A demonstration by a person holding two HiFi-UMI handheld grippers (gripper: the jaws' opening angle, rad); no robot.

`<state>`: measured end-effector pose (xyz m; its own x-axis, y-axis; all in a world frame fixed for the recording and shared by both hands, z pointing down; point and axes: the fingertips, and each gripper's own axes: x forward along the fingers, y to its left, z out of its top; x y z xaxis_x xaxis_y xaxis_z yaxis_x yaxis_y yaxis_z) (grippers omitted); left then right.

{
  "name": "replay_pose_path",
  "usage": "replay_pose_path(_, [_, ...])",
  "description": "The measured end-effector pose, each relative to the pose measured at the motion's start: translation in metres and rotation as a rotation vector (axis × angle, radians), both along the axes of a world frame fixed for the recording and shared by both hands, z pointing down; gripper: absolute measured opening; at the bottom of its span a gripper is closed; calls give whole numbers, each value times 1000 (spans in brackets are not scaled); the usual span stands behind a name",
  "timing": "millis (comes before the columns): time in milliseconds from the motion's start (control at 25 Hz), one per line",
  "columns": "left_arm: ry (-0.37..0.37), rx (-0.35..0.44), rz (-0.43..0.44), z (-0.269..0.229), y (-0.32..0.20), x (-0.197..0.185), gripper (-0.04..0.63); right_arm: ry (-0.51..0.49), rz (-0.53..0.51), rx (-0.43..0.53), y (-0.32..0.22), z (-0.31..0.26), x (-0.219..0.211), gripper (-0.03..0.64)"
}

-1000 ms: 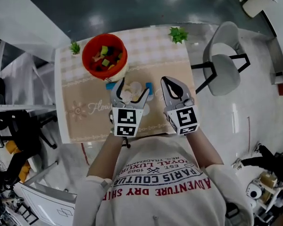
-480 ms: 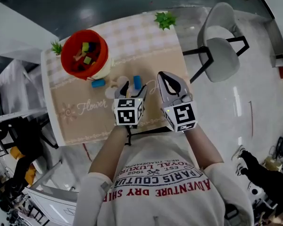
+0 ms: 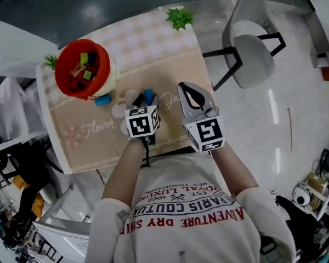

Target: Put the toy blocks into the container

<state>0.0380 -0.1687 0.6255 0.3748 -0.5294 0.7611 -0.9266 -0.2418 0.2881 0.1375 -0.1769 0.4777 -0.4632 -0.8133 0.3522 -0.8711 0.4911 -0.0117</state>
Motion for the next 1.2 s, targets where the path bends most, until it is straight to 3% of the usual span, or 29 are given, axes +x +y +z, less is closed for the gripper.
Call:
replay_pose_path(160, [1,17,-2,0,0,4,225,-6,9,-12,-2,6,3,2])
replay_pose_path(200, [6,17,3,-1,1,6,164,-6,7,-13,-2,6,2,2])
replay_pose_path(520, [32,27,57,-11,5,11,146,10,-8,-9,1,4,0,2])
replay_pose_path(840, [26,218,90,-80,-9,-9,146,18,-34,36,-1,-21,-19,2])
replay_pose_path(1200, [-21,425,76,-158,-20,-70,146,3,-82,107,-6,-59,-73,2])
